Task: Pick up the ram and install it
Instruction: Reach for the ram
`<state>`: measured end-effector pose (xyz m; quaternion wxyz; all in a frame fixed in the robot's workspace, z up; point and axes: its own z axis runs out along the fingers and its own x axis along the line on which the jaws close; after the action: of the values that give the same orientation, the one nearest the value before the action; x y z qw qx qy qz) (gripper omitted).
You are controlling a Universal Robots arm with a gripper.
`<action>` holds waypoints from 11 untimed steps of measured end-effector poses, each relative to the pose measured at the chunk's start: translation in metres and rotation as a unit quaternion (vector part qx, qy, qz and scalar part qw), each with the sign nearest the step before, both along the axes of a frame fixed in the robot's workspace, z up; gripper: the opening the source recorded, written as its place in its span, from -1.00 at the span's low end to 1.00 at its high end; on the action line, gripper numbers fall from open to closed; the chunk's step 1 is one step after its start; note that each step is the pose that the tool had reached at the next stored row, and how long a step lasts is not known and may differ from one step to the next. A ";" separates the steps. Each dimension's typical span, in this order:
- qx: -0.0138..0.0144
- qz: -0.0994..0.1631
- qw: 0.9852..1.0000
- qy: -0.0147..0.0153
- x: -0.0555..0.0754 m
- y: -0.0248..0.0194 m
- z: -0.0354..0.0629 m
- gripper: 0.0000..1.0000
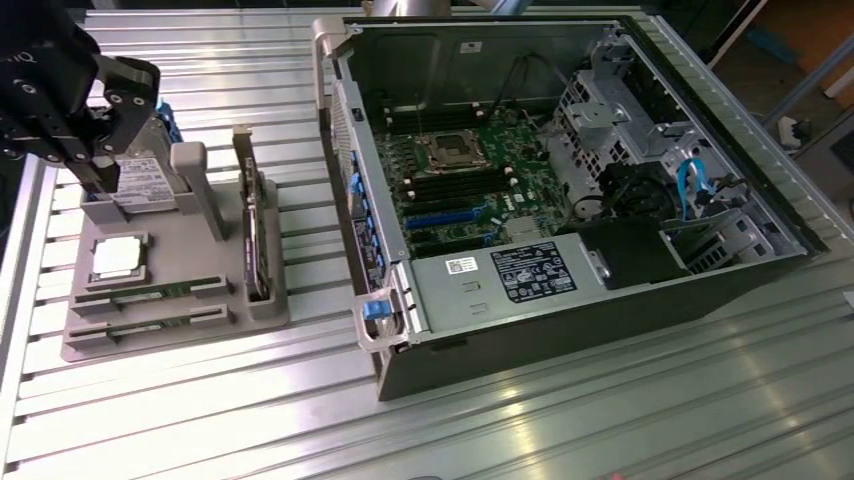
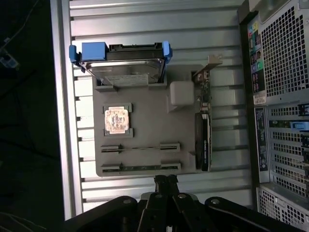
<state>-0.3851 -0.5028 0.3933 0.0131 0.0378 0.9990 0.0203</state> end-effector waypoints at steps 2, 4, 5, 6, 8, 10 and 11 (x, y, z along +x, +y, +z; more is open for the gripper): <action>0.000 0.000 1.000 0.000 0.000 -0.0019 0.0000 -0.79; 0.000 0.000 1.000 0.000 0.000 -0.0020 0.0000 -0.79; 0.000 0.000 1.000 0.000 0.000 -0.0020 0.0000 -0.79; 0.000 0.000 1.000 0.000 0.000 -0.0020 0.0000 -0.79; 0.000 0.000 1.000 0.000 0.000 -0.0020 0.0000 -0.79; 0.000 0.000 1.000 0.000 0.000 -0.0020 0.0000 -0.79; 0.000 0.000 1.000 0.000 0.000 -0.0019 -0.0001 -0.79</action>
<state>-0.3851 -0.5047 0.3932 0.0132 0.0378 0.9990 0.0203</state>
